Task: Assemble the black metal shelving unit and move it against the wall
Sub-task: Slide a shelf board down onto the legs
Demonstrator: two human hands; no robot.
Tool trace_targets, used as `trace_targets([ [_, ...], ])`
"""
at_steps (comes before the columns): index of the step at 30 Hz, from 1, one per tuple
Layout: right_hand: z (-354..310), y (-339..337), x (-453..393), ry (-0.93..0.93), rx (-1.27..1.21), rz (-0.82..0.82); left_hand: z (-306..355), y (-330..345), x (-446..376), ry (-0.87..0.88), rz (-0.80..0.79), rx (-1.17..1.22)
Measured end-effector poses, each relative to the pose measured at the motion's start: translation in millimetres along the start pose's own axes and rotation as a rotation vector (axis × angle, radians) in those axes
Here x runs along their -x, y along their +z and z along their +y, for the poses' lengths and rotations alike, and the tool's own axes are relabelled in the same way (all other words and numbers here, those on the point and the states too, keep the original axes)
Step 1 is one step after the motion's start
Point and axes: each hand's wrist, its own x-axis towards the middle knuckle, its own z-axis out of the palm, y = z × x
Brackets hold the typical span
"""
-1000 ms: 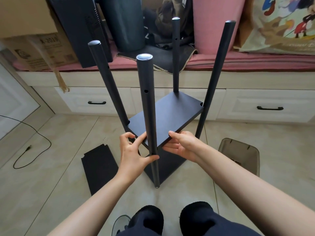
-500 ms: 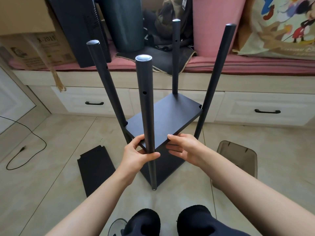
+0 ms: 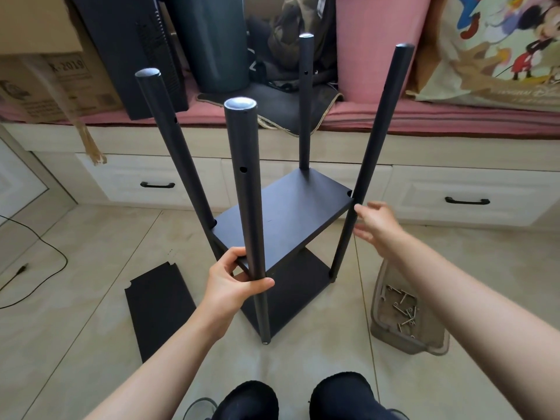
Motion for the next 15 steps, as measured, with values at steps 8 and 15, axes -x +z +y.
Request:
trace_targets([
  [8,-11,-1,-26,-0.131,0.225,-0.253,3,-2,0,-0.015,-0.026,-0.019],
  [15,-3,16,-20,-0.058,0.062,-0.283,6,0,1,-0.023,-0.02,-0.026],
])
